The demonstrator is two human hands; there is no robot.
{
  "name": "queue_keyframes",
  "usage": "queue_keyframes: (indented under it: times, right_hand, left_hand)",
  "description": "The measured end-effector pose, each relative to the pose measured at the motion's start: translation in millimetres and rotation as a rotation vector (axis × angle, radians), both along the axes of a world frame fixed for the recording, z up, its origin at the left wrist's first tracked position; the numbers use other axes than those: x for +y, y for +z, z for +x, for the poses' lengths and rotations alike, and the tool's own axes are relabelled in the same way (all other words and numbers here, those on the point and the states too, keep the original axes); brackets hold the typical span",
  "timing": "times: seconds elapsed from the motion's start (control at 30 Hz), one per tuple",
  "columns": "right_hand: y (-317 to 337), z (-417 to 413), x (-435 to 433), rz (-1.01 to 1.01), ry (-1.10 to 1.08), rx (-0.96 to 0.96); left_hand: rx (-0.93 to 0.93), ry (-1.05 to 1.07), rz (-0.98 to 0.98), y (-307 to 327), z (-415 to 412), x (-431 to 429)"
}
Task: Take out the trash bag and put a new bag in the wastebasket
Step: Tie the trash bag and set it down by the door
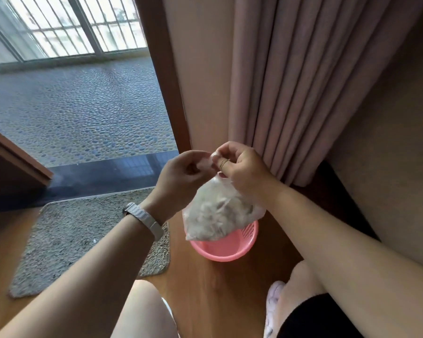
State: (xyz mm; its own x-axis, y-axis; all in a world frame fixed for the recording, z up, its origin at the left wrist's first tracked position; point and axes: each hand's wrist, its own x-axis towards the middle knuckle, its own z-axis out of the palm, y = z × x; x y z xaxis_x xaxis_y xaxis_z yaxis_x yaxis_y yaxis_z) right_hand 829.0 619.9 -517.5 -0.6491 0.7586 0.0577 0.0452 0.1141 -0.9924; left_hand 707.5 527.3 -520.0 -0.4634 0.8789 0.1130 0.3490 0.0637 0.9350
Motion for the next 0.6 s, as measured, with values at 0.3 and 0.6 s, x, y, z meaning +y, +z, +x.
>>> queue_keyframes:
  times: [0.3, 0.6]
  right_hand:
    - [-19.0, -13.5, 42.9, 0.501, 0.135, -0.249]
    - [48.4, -50.7, 84.4, 0.27, 0.281, -0.265]
  left_hand:
    - [-0.183, 0.046, -0.014, 10.8, -40.6, 35.7]
    - [-0.42, -0.041, -0.031, 115.1, -65.9, 75.1]
